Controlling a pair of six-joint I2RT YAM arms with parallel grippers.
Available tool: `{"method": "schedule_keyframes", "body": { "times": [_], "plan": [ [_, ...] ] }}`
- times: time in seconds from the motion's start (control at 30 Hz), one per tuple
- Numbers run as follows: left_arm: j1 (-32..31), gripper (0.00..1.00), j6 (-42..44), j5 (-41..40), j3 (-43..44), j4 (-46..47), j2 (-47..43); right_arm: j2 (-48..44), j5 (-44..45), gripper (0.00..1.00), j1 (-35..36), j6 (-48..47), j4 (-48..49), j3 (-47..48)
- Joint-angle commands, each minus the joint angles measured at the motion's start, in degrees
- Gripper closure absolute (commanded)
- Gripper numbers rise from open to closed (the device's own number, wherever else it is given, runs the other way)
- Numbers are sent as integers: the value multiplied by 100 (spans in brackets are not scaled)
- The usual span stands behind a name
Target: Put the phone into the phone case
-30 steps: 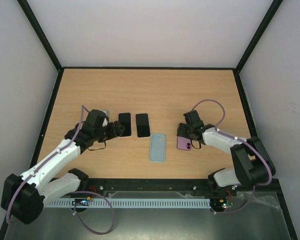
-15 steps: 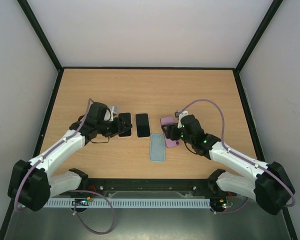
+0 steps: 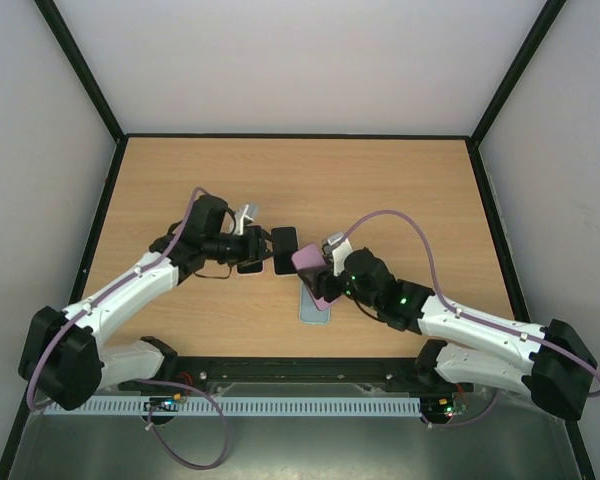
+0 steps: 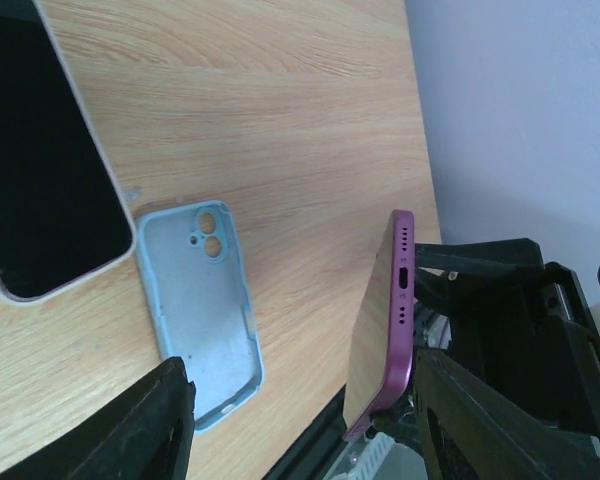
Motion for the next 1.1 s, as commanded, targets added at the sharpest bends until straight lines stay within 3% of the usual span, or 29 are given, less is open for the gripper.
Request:
{"method": "schedule_keyframes", "body": {
  "times": [0.0,0.27,0.4,0.6,0.73,0.83,0.97,1.07],
  "plan": [
    [-189,39,4,312,52,226,145,-21,303,53,200,-165,495,278],
    [-424,45,37,329,103,331,365,31,313,54,419,-190,516,375],
    [-434,57,43,361,96,387,363,-20,339,55,441,-187,536,352],
    [-501,86,61,530,77,514,345,-32,410,56,447,-208,497,327],
    [-593,96,181,369,24,679,211,-124,449,55,448,-179,492,345],
    [-660,98,262,144,-65,930,4,-227,511,43,444,-33,370,431],
    [-732,98,657,-612,-95,988,-415,-548,569,15,440,516,65,604],
    [-874,98,1096,-1400,-144,965,-732,-940,657,7,446,1243,-69,667]
  ]
}}
